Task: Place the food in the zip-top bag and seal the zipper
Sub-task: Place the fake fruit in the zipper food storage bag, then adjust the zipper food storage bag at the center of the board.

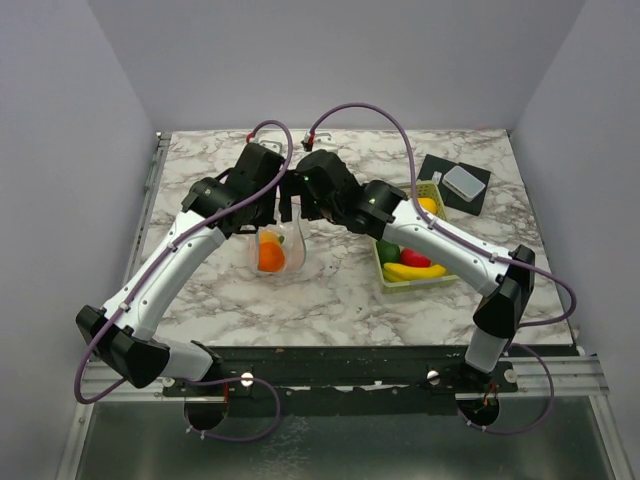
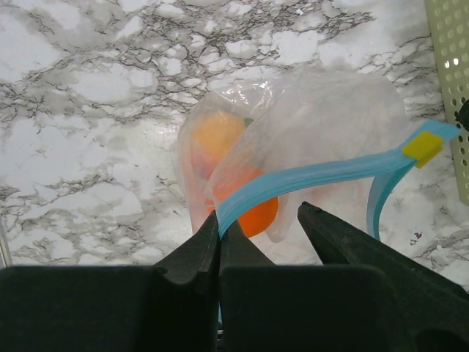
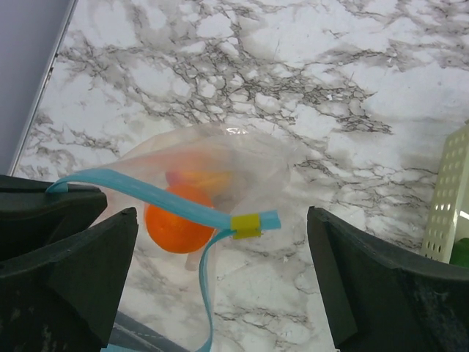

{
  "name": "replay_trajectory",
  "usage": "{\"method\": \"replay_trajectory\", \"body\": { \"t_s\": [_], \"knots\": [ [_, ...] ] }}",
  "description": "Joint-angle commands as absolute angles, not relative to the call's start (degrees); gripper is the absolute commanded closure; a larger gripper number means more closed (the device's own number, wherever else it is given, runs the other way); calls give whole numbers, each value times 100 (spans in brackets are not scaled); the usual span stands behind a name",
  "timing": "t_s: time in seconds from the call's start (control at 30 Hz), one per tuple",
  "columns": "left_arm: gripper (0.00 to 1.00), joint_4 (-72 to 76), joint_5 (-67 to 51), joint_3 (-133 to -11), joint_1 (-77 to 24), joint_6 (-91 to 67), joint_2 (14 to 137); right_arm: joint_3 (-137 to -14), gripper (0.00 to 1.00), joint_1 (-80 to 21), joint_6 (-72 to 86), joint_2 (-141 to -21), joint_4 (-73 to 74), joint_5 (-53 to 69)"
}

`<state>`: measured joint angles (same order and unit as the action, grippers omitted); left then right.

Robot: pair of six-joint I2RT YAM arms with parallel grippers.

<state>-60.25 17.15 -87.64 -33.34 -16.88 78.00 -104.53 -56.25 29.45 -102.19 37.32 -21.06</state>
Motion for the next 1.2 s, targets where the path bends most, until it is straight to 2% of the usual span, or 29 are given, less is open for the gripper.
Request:
{"method": "replay_trajectory", "body": {
  "t_s": [0.0, 0.57, 0.87, 1.17],
  "knots": [
    [100, -5972, 1486, -8948, -3450, -1545, 7820, -10186, 0, -5713, 2933, -9919, 3527, -1604],
    [100, -5911, 1475, -8934, -3450, -1543, 7910, -8952, 8, -5713, 3612, -8822, 3447, -1131],
    [100, -5902, 1461, -8935, -3450, -1523, 7910, -8128, 22, -5713, 4325, -8625, 3199, -1075],
    [100, -5914, 1392, -8862, -3450, -1497, 7848, -7995, 37, -5713, 4853, -8905, 3112, -1362]
  ]
}}
